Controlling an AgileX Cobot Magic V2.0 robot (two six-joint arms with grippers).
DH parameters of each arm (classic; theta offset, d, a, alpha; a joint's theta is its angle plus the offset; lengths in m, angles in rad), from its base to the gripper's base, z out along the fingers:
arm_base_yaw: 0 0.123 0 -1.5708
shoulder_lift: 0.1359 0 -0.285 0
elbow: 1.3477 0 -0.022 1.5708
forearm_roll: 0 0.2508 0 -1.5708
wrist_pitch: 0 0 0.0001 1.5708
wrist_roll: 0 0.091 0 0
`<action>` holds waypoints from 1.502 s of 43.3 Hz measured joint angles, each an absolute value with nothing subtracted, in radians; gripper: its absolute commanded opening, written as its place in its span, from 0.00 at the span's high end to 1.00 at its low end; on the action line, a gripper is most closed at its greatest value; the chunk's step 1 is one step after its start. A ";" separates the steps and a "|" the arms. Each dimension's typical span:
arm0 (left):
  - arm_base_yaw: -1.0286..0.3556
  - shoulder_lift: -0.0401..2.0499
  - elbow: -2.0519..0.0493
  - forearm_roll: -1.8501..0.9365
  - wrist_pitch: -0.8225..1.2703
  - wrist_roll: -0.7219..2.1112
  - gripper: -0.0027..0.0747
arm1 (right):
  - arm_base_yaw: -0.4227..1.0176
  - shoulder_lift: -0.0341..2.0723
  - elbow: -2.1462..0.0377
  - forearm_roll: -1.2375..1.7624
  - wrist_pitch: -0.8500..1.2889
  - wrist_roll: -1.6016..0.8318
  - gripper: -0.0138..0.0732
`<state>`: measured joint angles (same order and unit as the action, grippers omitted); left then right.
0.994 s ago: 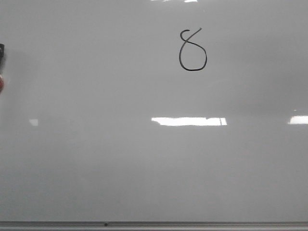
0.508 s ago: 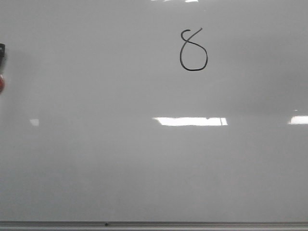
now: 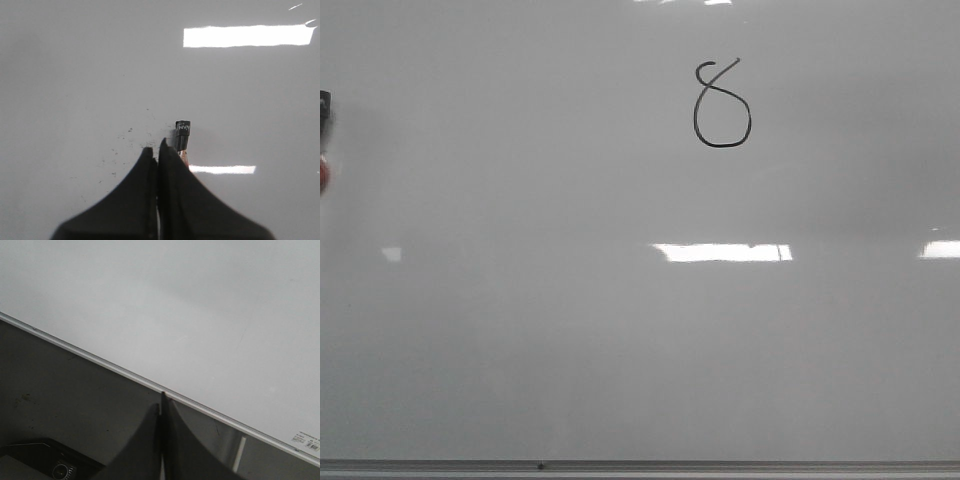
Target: Write number 8 on whiteboard
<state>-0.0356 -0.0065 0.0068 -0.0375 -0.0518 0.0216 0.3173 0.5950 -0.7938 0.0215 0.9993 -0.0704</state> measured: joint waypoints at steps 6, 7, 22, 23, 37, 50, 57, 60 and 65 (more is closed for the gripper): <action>-0.036 -0.007 0.007 -0.037 -0.052 0.022 0.99 | 0.317 0.593 -0.793 0.022 0.999 -0.070 0.97; -0.036 -0.007 0.007 -0.037 -0.052 0.022 0.99 | 0.317 0.590 -0.793 0.022 0.999 -0.070 0.97; -0.036 -0.007 0.007 -0.037 -0.052 0.022 0.99 | 0.116 0.318 -0.550 0.021 0.697 -0.070 0.97; -0.036 -0.007 0.007 -0.037 -0.052 0.022 0.99 | 0.100 0.297 -0.522 0.021 0.663 -0.070 0.97; -0.036 -0.007 0.007 -0.037 -0.052 0.022 0.99 | 0.016 0.050 -0.151 0.019 0.261 -0.070 0.97; -0.036 -0.007 0.007 -0.037 -0.052 0.022 0.99 | -0.014 -0.011 0.026 0.019 0.051 -0.070 0.97; -0.036 -0.007 0.007 -0.037 -0.052 0.022 0.99 | -0.013 -0.011 0.026 0.019 0.041 -0.070 0.97; -0.036 -0.007 0.007 -0.037 -0.052 0.022 0.99 | -0.013 -0.011 0.026 0.019 0.041 -0.070 0.97; -0.036 -0.007 0.007 -0.037 -0.052 0.022 0.99 | -0.013 -0.011 0.026 0.019 0.041 -0.070 0.97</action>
<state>-0.0356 -0.0065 0.0068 -0.0375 -0.0518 0.0216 -0.0132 -0.0107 0.0261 0.0192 0.0412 -0.0704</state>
